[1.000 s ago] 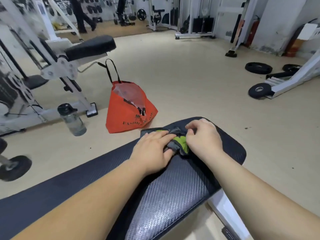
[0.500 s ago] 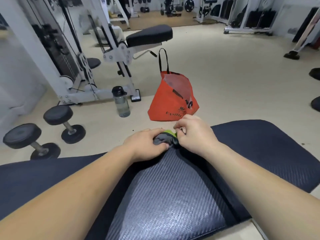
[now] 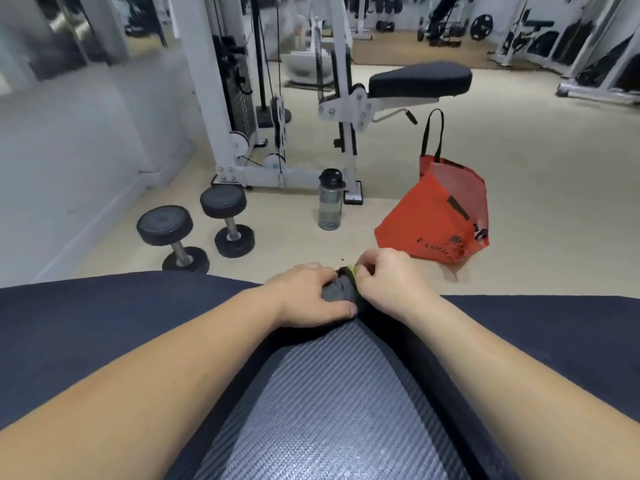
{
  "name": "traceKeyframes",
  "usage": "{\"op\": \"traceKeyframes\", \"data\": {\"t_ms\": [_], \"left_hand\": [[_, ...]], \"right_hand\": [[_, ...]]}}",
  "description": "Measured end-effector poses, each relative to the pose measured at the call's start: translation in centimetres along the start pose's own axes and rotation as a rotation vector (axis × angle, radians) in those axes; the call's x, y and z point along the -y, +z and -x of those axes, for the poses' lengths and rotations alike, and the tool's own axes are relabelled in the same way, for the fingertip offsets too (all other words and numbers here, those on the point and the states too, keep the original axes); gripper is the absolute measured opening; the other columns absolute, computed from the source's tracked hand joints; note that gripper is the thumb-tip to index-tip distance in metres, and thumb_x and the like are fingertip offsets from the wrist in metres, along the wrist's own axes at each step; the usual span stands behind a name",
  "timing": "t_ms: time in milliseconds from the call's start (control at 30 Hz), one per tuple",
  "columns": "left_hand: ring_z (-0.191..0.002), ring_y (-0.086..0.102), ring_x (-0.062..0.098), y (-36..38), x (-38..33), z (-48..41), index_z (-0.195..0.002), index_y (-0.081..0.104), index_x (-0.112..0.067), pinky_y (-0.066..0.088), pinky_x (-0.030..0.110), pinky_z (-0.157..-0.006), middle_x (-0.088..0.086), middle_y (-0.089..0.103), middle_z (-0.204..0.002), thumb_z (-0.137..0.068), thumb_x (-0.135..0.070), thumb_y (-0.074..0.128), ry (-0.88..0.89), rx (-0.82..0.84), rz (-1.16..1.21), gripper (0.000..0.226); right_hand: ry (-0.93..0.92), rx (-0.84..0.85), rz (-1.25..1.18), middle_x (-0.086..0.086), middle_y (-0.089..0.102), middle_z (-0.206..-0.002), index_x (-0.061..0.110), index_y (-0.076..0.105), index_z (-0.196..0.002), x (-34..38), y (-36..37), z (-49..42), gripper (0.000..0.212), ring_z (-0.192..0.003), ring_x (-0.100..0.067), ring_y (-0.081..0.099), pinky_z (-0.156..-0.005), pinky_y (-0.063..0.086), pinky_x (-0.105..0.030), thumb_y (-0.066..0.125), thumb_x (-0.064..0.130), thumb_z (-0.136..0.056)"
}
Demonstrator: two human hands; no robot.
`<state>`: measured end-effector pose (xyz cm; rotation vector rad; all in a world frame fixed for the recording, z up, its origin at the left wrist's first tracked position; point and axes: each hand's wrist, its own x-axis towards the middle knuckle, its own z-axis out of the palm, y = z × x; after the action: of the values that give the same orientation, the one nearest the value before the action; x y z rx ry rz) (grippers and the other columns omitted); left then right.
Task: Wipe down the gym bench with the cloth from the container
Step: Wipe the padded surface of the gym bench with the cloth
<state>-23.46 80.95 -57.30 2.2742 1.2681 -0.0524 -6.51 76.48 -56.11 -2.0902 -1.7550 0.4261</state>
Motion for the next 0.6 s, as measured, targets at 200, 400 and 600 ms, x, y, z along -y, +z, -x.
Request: {"op": "traceKeyframes", "data": {"t_ms": [200,400,600], "left_hand": [[-0.105,0.061,0.024,-0.9,0.3,1.0,-0.118,0.059,-0.032,0.048,0.034,-0.084,-0.002,0.063,-0.106,-0.075,-0.075,0.060,-0.007,0.031,-0.095,0.061],[-0.121,0.051,0.026,-0.7,-1.4,-0.7,-0.113,0.060,-0.025,0.046,0.040,-0.098,0.003,0.050,-0.115,-0.081,-0.071,0.054,-0.038,0.070,-0.108,0.056],[-0.105,0.061,0.030,-0.2,-1.9,-0.8,-0.102,0.058,-0.023,0.050,0.037,-0.086,0.007,0.063,-0.106,-0.087,-0.057,0.060,-0.005,-0.059,-0.077,0.037]], "right_hand": [[-0.006,0.075,0.034,-0.005,0.070,-0.082,0.019,0.069,-0.081,3.2,0.6,-1.3,0.023,-0.088,-0.035,0.066,-0.075,0.057,-0.039,0.053,0.033,-0.089],[0.136,0.095,0.049,-0.010,0.069,-0.084,0.018,0.057,-0.065,-0.6,-1.1,-1.4,0.041,-0.088,-0.036,0.064,-0.078,0.055,-0.040,0.046,0.037,-0.099],[0.119,0.092,-0.003,-0.006,0.064,-0.076,0.018,0.054,-0.063,-2.0,-1.5,-1.9,0.044,-0.082,-0.034,0.062,-0.071,0.049,-0.038,0.045,0.038,-0.102]]}}
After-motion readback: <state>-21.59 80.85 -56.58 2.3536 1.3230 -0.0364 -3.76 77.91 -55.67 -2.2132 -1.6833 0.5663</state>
